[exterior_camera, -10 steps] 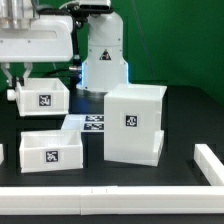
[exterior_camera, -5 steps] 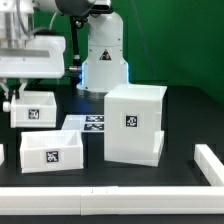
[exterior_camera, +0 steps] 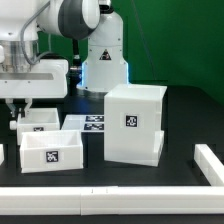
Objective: Assemble drawer
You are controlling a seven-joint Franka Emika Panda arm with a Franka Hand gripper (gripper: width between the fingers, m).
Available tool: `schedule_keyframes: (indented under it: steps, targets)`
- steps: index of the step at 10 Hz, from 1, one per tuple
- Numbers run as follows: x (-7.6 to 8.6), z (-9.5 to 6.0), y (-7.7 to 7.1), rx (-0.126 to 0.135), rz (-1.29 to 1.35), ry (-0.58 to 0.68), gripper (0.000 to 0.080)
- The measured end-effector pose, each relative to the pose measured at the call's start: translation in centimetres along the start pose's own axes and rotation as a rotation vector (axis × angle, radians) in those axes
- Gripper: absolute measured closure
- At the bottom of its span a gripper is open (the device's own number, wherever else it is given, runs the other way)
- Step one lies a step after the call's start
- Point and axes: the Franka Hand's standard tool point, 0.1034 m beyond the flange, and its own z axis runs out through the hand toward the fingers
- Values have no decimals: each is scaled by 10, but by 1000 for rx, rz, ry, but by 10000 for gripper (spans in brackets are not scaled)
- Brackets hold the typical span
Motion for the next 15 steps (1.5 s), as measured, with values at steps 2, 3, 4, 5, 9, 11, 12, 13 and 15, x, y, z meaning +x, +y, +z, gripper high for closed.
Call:
schedule_keyframes:
  steps: [2, 3, 4, 5, 9, 11, 12, 13, 15]
  targets:
    - [0, 0, 0, 0, 1, 0, 678]
    - [0, 0, 0, 0, 1, 0, 543]
    - [0, 0, 0, 0, 1, 0, 358]
    - [1, -3, 1, 11, 0, -8, 358]
    - [66, -81, -9, 55, -25, -9, 155]
    - [69, -76, -22, 62, -49, -17, 151]
    - [69, -76, -22, 62, -49, -17, 151]
    - [69, -76, -22, 62, -49, -17, 151]
    - [85, -84, -16, 22, -138, -45, 151]
